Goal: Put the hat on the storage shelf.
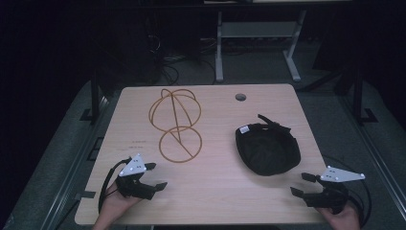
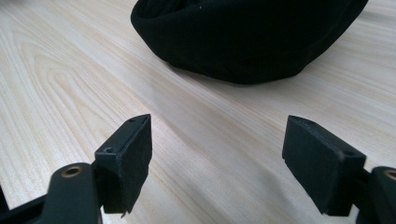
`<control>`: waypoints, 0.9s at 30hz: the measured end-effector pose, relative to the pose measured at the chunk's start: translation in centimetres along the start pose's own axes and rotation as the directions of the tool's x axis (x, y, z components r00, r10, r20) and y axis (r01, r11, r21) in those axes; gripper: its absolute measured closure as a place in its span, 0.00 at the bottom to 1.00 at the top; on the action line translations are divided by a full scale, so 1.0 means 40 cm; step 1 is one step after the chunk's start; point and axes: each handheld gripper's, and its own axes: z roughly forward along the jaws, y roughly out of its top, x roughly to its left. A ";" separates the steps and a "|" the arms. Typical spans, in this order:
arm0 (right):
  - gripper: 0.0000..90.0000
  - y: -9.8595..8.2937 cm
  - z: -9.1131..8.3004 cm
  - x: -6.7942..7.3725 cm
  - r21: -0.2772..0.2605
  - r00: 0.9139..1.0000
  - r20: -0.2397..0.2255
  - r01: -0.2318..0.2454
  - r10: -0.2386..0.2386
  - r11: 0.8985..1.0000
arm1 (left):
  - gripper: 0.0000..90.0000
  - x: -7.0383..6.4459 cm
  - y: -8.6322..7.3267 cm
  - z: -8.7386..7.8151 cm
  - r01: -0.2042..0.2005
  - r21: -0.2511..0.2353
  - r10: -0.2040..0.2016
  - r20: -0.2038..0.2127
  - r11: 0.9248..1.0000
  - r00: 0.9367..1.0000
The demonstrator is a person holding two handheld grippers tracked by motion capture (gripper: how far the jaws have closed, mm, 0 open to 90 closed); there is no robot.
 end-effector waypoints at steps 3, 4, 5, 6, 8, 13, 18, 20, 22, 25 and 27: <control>0.26 -0.002 0.003 -0.005 0.001 1.000 -0.003 -0.004 0.004 1.000 | 0.20 -0.005 0.007 0.007 -0.005 0.001 0.005 0.004 1.000 1.000; 0.26 -0.001 0.002 -0.006 0.001 1.000 -0.003 -0.007 0.007 1.000 | 0.20 -0.011 0.014 0.013 -0.012 0.002 0.012 0.006 1.000 1.000; 0.26 -0.001 0.002 -0.006 0.001 1.000 -0.003 -0.007 0.007 1.000 | 0.20 -0.011 0.014 0.013 -0.012 0.002 0.012 0.006 1.000 1.000; 0.25 -0.001 0.001 -0.005 -0.003 1.000 0.001 -0.008 0.008 1.000 | 0.20 -0.018 0.021 0.019 -0.020 0.001 0.020 0.012 1.000 1.000; 0.25 -0.001 0.000 -0.005 -0.005 1.000 0.002 -0.006 0.006 1.000 | 0.20 -0.021 0.025 0.022 -0.020 -0.001 0.020 0.020 1.000 1.000; 0.25 0.001 -0.002 -0.003 -0.004 1.000 0.007 -0.011 0.011 1.000 | 0.20 -0.046 0.065 0.049 -0.043 -0.009 0.044 0.067 0.999 0.997; 0.25 0.002 -0.007 -0.003 -0.015 1.000 0.017 -0.003 0.004 1.000 | 0.20 -0.079 0.106 0.077 -0.094 -0.010 0.095 0.105 0.996 0.990; 0.25 0.003 -0.008 -0.003 -0.018 1.000 0.015 -0.009 0.010 1.000 | 0.20 -0.092 0.123 0.088 -0.113 -0.012 0.113 0.118 0.994 0.987; 0.25 0.003 -0.008 -0.002 -0.018 1.000 0.016 -0.003 0.003 1.000 | 0.20 -0.105 0.140 0.100 -0.119 -0.023 0.121 0.133 0.993 0.984; 0.25 0.004 -0.008 0.000 -0.016 1.000 0.014 -0.001 0.001 1.000 | 0.20 -0.118 0.161 0.116 -0.125 -0.036 0.129 0.155 0.992 0.980; 0.25 0.006 -0.009 0.000 -0.018 1.000 0.014 0.005 -0.005 1.000 | 0.20 -0.130 0.178 0.130 -0.145 -0.039 0.149 0.166 0.989 0.975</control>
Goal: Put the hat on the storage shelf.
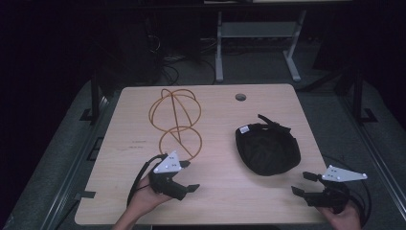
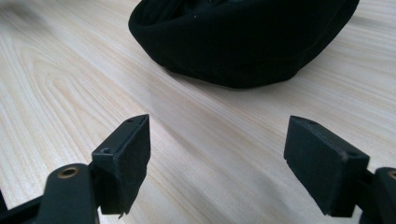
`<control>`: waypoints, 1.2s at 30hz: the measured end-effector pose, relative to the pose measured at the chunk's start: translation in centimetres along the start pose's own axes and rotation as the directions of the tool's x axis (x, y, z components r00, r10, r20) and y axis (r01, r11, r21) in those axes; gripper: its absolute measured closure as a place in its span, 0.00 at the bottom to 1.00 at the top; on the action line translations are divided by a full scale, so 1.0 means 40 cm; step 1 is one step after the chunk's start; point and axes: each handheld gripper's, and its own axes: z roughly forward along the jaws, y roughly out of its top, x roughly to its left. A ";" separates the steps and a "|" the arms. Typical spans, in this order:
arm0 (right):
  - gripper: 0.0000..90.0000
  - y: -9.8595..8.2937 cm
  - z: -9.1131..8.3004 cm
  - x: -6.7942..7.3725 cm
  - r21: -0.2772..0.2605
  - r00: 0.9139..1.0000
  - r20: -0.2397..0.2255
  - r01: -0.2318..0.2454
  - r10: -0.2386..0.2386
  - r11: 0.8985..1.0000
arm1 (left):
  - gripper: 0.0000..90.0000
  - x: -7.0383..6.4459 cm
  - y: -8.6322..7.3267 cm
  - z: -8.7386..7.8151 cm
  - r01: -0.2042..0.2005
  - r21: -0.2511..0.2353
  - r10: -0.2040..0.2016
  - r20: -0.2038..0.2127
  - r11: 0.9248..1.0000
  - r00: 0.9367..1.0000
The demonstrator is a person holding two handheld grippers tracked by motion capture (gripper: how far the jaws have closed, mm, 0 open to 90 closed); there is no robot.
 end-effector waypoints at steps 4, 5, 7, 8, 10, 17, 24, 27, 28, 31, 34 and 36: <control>0.25 0.001 -0.005 0.000 -0.008 1.000 0.000 -0.003 0.003 1.000 | 0.21 -0.021 0.058 0.056 -0.045 0.000 0.045 0.048 0.999 0.998; 0.25 0.001 -0.006 0.000 -0.009 1.000 0.001 -0.003 0.004 1.000 | 0.21 -0.025 0.071 0.069 -0.057 0.003 0.057 0.058 0.998 0.997; 0.25 0.001 -0.008 -0.001 -0.011 1.000 0.002 0.002 -0.002 1.000 | 0.22 -0.033 0.095 0.095 -0.079 0.006 0.078 0.073 0.997 0.994; 0.25 0.001 -0.009 -0.001 -0.011 1.000 0.002 -0.001 0.001 1.000 | 0.22 -0.036 0.106 0.107 -0.085 0.009 0.084 0.081 0.996 0.993; 0.25 0.001 -0.010 -0.001 -0.014 1.000 0.001 -0.002 0.002 1.000 | 0.22 -0.039 0.128 0.131 -0.100 0.010 0.098 0.099 0.995 0.990; 0.25 0.000 -0.011 -0.001 -0.018 1.000 -0.001 -0.001 0.001 1.000 | 0.23 -0.039 0.182 0.207 -0.124 0.015 0.120 0.151 0.992 0.981; 0.25 0.001 -0.011 -0.001 -0.019 1.000 -0.007 0.000 0.000 1.000 | 0.25 -0.029 0.226 0.295 -0.136 0.038 0.126 0.192 0.990 0.973; 0.25 0.001 -0.010 -0.001 -0.019 1.000 -0.010 -0.001 0.001 1.000 | 0.26 -0.027 0.238 0.336 -0.155 0.061 0.139 0.209 0.986 0.968; 0.25 0.001 -0.010 -0.001 -0.019 1.000 -0.010 -0.001 0.001 1.000 | 0.26 -0.027 0.238 0.336 -0.155 0.061 0.139 0.209 0.986 0.968; 0.25 0.001 -0.008 -0.001 -0.018 1.000 -0.013 0.000 0.000 1.000 | 0.29 -0.025 0.247 0.370 -0.170 0.077 0.150 0.218 0.982 0.964; 0.25 0.002 -0.006 0.001 -0.019 1.000 -0.017 0.002 -0.002 1.000 | 0.29 -0.024 0.252 0.393 -0.176 0.097 0.150 0.224 0.980 0.963; 0.25 0.003 -0.005 0.002 -0.014 1.000 -0.019 0.002 -0.003 1.000 | 0.31 -0.028 0.254 0.408 -0.190 0.111 0.161 0.231 0.975 0.960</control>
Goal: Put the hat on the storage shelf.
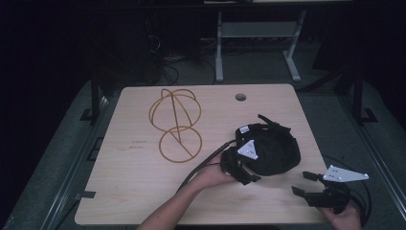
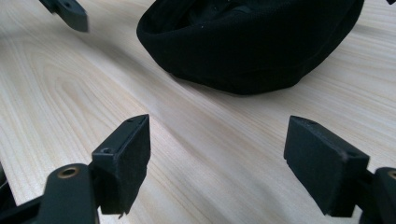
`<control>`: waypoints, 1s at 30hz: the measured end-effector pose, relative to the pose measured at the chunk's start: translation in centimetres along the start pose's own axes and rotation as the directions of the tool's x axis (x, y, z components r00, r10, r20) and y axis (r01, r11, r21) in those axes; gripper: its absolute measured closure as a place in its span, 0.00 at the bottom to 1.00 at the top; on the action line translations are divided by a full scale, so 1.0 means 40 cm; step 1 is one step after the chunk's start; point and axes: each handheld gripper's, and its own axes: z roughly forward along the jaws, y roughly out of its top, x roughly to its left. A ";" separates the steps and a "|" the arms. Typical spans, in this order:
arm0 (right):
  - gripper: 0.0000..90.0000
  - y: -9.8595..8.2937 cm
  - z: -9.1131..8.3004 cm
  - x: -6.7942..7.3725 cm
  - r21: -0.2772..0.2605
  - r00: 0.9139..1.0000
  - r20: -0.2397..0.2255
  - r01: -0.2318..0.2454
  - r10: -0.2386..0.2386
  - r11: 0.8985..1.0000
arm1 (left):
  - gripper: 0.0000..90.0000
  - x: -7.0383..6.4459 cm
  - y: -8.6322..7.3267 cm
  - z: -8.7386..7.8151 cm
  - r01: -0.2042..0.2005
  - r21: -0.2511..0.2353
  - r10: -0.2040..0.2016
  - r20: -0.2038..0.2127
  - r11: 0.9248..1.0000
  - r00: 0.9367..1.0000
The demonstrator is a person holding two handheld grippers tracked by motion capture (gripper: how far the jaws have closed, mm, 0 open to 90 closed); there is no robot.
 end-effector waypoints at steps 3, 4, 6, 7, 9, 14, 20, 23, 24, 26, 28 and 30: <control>0.25 0.000 0.000 0.000 0.000 1.000 -0.002 -0.001 0.001 1.000 | 0.36 -0.001 0.006 0.015 -0.025 0.001 0.025 0.018 1.000 1.000; 0.25 0.000 0.000 0.000 0.000 1.000 -0.002 -0.001 0.001 1.000 | 0.36 -0.001 0.006 0.015 -0.025 0.001 0.025 0.018 1.000 1.000; 0.25 0.000 0.000 0.000 -0.005 1.000 -0.002 0.001 -0.001 1.000 | 0.36 0.003 0.010 0.026 -0.029 0.023 0.029 0.018 0.999 0.999; 0.25 0.000 0.000 -0.001 -0.006 1.000 -0.002 0.002 -0.002 1.000 | 0.39 0.006 0.011 0.038 -0.034 0.033 0.034 0.016 0.999 0.999; 0.25 0.000 0.000 -0.002 -0.006 1.000 -0.002 0.001 -0.001 1.000 | 0.42 0.009 0.010 0.042 -0.035 0.040 0.034 0.019 0.999 0.999; 0.25 0.000 0.001 -0.003 -0.006 1.000 -0.004 0.002 -0.002 1.000 | 0.51 0.019 0.003 0.063 -0.057 0.098 0.057 0.003 0.994 0.998; 0.25 0.002 0.004 -0.002 -0.010 1.000 -0.007 0.002 -0.002 1.000 | 0.71 0.024 -0.001 0.065 -0.085 0.116 0.088 -0.018 0.990 0.996; 0.25 0.003 0.005 -0.001 -0.008 1.000 -0.007 -0.001 0.001 1.000 | 0.80 0.020 0.002 0.061 -0.101 0.105 0.103 -0.013 0.989 0.995; 0.25 0.003 0.006 -0.001 -0.008 1.000 -0.007 -0.001 0.001 1.000 | 0.83 0.019 0.003 0.058 -0.101 0.099 0.102 -0.007 0.990 0.995; 0.25 0.004 0.006 0.000 -0.006 1.000 -0.008 -0.002 0.002 1.000 | 0.86 0.016 0.007 0.051 -0.092 0.074 0.092 0.003 0.993 0.996; 0.25 0.004 0.007 0.001 -0.009 1.000 -0.006 -0.001 0.001 1.000 | 0.89 0.015 0.012 0.038 -0.089 0.046 0.088 0.011 0.995 0.996; 0.25 0.006 0.008 0.001 -0.011 1.000 -0.003 0.004 -0.004 1.000 | 0.90 0.016 0.017 0.022 -0.080 0.020 0.079 0.019 0.997 0.997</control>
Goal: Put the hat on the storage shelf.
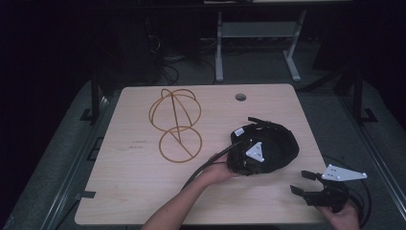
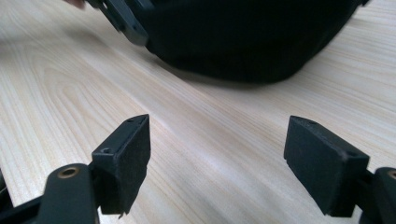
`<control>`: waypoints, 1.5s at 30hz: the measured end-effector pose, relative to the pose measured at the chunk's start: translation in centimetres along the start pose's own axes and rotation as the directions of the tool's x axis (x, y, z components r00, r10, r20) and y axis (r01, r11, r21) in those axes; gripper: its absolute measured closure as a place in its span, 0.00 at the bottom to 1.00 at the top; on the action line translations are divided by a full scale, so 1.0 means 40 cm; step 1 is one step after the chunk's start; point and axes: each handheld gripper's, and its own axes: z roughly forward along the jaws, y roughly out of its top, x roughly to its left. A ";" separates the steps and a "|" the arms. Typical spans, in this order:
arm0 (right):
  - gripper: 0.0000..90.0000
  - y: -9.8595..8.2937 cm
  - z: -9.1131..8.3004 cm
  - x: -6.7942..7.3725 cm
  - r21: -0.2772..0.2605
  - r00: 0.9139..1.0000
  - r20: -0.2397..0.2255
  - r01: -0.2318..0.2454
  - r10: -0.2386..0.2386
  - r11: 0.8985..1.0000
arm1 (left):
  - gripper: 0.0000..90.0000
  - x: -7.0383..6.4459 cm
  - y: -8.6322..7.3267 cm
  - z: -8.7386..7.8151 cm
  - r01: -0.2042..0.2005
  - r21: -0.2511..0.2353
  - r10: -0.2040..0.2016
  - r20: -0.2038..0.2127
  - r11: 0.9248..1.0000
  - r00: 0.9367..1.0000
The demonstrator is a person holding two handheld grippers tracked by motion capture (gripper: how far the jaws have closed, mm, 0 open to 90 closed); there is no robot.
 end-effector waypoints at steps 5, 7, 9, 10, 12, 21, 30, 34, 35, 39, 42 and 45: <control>0.25 0.009 0.004 0.007 -0.015 1.000 0.000 0.001 -0.001 1.000 | 0.91 0.010 0.007 -0.040 0.032 -0.043 -0.031 0.023 0.999 0.999; 0.25 0.014 0.007 0.012 -0.026 1.000 0.001 0.004 -0.004 1.000 | 0.91 0.012 0.011 -0.054 0.054 -0.069 -0.052 0.032 0.996 0.998; 0.25 0.021 0.010 0.017 -0.037 1.000 0.002 0.009 -0.009 0.999 | 0.92 0.014 0.018 -0.068 0.061 -0.089 -0.058 0.032 0.994 0.998; 0.25 0.021 0.010 0.017 -0.037 1.000 0.002 0.009 -0.009 0.999 | 0.92 0.014 0.018 -0.068 0.061 -0.089 -0.058 0.032 0.994 0.998; 0.25 0.027 0.013 0.021 -0.045 1.000 0.009 0.016 -0.016 0.999 | 0.92 0.014 0.026 -0.081 0.070 -0.104 -0.066 0.039 0.992 0.997; 0.25 0.049 0.028 0.035 -0.073 1.000 0.013 0.024 -0.023 0.997 | 0.92 0.021 0.064 -0.131 0.102 -0.162 -0.092 0.067 0.982 0.993; 0.25 0.072 0.029 0.042 -0.108 0.999 0.029 0.035 -0.032 0.993 | 0.92 0.020 0.092 -0.171 0.113 -0.205 -0.098 0.082 0.972 0.992; 0.25 0.082 0.032 0.041 -0.121 0.999 0.029 0.036 -0.033 0.992 | 0.92 0.019 0.117 -0.194 0.102 -0.219 -0.087 0.079 0.970 0.993; 0.25 0.082 0.032 0.041 -0.121 0.999 0.029 0.036 -0.033 0.992 | 0.92 0.019 0.117 -0.194 0.102 -0.219 -0.087 0.079 0.970 0.993; 0.25 0.099 0.042 0.043 -0.136 0.999 0.030 0.037 -0.034 0.990 | 0.92 0.014 0.134 -0.209 0.099 -0.240 -0.080 0.088 0.966 0.993; 0.25 0.107 0.047 0.042 -0.142 0.999 0.036 0.036 -0.031 0.989 | 0.92 0.009 0.143 -0.216 0.091 -0.245 -0.071 0.092 0.965 0.993; 0.25 0.125 0.058 0.041 -0.163 0.999 0.040 0.032 -0.025 0.986 | 0.92 0.000 0.151 -0.217 0.083 -0.247 -0.058 0.105 0.965 0.993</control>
